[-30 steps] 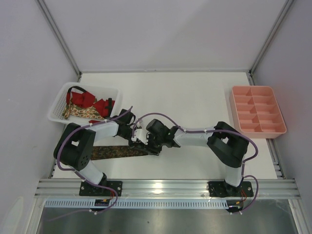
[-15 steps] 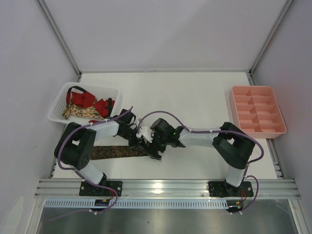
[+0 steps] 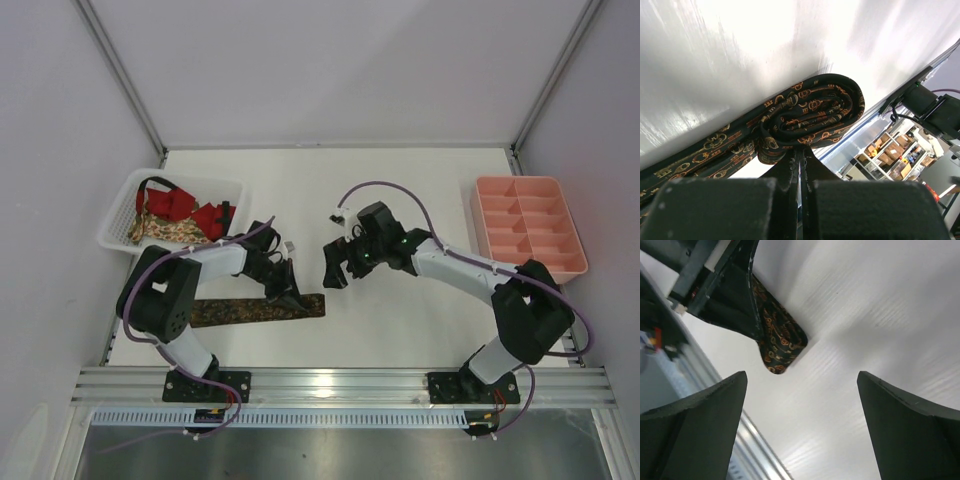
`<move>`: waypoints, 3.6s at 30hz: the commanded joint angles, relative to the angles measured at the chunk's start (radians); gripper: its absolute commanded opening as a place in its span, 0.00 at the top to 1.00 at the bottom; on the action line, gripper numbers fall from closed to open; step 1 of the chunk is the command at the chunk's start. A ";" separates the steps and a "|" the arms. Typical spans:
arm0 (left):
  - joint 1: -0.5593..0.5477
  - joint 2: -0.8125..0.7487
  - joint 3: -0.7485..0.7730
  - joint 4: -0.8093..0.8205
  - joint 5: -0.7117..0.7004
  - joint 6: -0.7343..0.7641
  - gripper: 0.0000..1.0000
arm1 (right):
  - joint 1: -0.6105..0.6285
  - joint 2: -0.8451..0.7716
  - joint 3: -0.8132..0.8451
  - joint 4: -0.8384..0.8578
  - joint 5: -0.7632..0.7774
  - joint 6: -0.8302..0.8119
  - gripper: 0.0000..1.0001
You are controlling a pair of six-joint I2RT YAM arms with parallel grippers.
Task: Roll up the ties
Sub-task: Roll the tie
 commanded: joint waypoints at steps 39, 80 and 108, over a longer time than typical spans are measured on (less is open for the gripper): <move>0.059 0.024 0.021 -0.027 -0.006 0.085 1.00 | -0.028 0.492 0.045 0.334 -0.442 0.580 0.65; -0.174 0.163 0.276 0.037 0.066 -0.045 0.99 | -0.217 0.308 -0.056 -0.142 -0.456 0.273 0.91; -0.197 0.251 0.239 0.106 0.085 -0.074 1.00 | -0.269 0.310 -0.085 -0.127 -0.514 0.316 0.43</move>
